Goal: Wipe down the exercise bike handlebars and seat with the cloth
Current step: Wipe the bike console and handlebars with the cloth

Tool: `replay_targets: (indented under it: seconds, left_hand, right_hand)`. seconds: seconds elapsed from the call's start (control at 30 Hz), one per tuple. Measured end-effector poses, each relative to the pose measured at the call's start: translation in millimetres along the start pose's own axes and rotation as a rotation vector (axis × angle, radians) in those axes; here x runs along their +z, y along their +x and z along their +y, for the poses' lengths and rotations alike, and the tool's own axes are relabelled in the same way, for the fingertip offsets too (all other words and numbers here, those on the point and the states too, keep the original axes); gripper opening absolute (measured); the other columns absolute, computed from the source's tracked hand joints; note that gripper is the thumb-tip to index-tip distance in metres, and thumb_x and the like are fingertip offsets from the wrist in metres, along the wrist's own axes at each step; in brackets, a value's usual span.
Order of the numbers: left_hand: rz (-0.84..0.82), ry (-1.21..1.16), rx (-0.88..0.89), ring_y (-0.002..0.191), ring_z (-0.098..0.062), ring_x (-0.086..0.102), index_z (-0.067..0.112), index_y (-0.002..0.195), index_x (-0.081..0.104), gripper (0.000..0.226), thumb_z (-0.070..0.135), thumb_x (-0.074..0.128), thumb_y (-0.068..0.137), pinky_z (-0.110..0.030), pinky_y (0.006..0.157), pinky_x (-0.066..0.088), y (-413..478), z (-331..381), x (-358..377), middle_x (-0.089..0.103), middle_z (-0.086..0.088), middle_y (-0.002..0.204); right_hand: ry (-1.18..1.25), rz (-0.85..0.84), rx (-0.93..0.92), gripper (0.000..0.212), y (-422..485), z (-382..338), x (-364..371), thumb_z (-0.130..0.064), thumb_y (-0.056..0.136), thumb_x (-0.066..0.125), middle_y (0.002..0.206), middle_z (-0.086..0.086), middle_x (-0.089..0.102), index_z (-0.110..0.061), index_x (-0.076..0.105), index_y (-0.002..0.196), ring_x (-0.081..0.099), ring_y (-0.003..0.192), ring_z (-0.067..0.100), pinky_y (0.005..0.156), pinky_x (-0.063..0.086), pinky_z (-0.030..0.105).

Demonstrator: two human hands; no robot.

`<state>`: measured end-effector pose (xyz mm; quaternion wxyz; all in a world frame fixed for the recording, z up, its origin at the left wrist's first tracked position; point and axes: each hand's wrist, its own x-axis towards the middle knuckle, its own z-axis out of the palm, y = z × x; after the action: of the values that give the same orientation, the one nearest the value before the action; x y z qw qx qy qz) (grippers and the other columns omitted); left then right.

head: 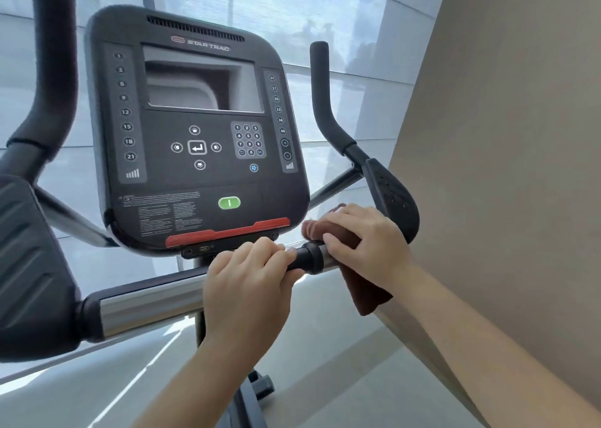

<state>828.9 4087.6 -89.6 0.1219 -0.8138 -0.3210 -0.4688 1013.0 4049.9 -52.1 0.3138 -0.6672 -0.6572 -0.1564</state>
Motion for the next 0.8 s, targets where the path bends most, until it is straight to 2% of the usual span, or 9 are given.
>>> replay_targets:
  seconds: [0.1, 0.17, 0.37, 0.47, 0.57, 0.8]
  left_hand:
    - [0.012, -0.003, 0.009, 0.058, -0.021, 0.056, 0.017, 0.079, 0.069, 0.022, 0.032, 0.053, 0.081, -0.028, 0.058, 0.023, -0.2, -0.3, 0.3, 0.061, 0.005, 0.070]
    - [0.016, 0.004, 0.020, 0.057, -0.021, 0.055, 0.017, 0.078, 0.069, 0.022, 0.031, 0.052, 0.081, -0.028, 0.059, 0.022, -0.1, -0.9, 0.3, 0.061, 0.004, 0.070]
    - [0.001, 0.018, 0.031, 0.056, -0.020, 0.053, 0.016, 0.076, 0.067, 0.025, 0.032, 0.048, 0.082, -0.029, 0.059, 0.022, -0.6, -1.7, 0.2, 0.060, 0.003, 0.069]
    - [0.008, 0.001, 0.041, 0.055, -0.021, 0.052, 0.015, 0.075, 0.066, 0.024, 0.030, 0.048, 0.082, -0.029, 0.058, 0.023, -1.2, -2.6, 1.6, 0.059, 0.003, 0.068]
    - [-0.019, -0.022, 0.037, 0.057, -0.021, 0.052, 0.015, 0.077, 0.066, 0.025, 0.030, 0.047, 0.082, -0.028, 0.058, 0.024, -1.8, -2.4, 0.0, 0.060, 0.003, 0.070]
    - [-0.101, -0.262, 0.018, 0.074, -0.016, 0.062, 0.016, 0.091, 0.067, 0.027, 0.034, 0.047, 0.085, -0.026, 0.070, 0.032, -3.3, -3.4, -16.0, 0.068, 0.006, 0.091]
  right_hand:
    - [-0.060, -0.041, 0.128, 0.049, 3.7, 20.0, -11.7, -0.054, 0.073, 0.034, 0.096, -0.008, 0.064, -0.031, 0.065, 0.103, 0.051, 0.088, 0.019, 0.086, 0.040, 0.040]
    - [-0.086, -0.049, 0.148, 0.043, 4.0, 13.2, -9.2, -0.052, 0.077, 0.038, 0.098, -0.007, 0.063, -0.031, 0.065, 0.103, 0.051, 0.090, 0.020, 0.086, 0.035, 0.038]
    - [-0.043, -0.009, 0.063, 0.048, -6.6, -15.9, 3.6, -0.055, 0.079, 0.035, 0.102, -0.006, 0.062, -0.031, 0.063, 0.109, 0.051, 0.092, 0.020, 0.082, 0.040, 0.038]
    - [-0.033, 0.004, 0.125, 0.049, -6.8, -8.7, 1.3, -0.053, 0.077, 0.033, 0.102, -0.006, 0.061, -0.029, 0.063, 0.109, 0.048, 0.094, 0.020, 0.083, 0.044, 0.042]
    - [-0.060, 0.120, 0.187, 0.047, -12.9, -8.9, 6.2, -0.048, 0.080, 0.036, 0.106, -0.001, 0.061, -0.023, 0.064, 0.108, 0.047, 0.099, 0.024, 0.082, 0.046, 0.048]
    - [-0.137, 0.222, 0.208, 0.040, -30.9, -44.3, 17.2, -0.041, 0.085, 0.045, 0.105, 0.009, 0.057, -0.020, 0.063, 0.114, 0.047, 0.098, 0.031, 0.074, 0.053, 0.044]
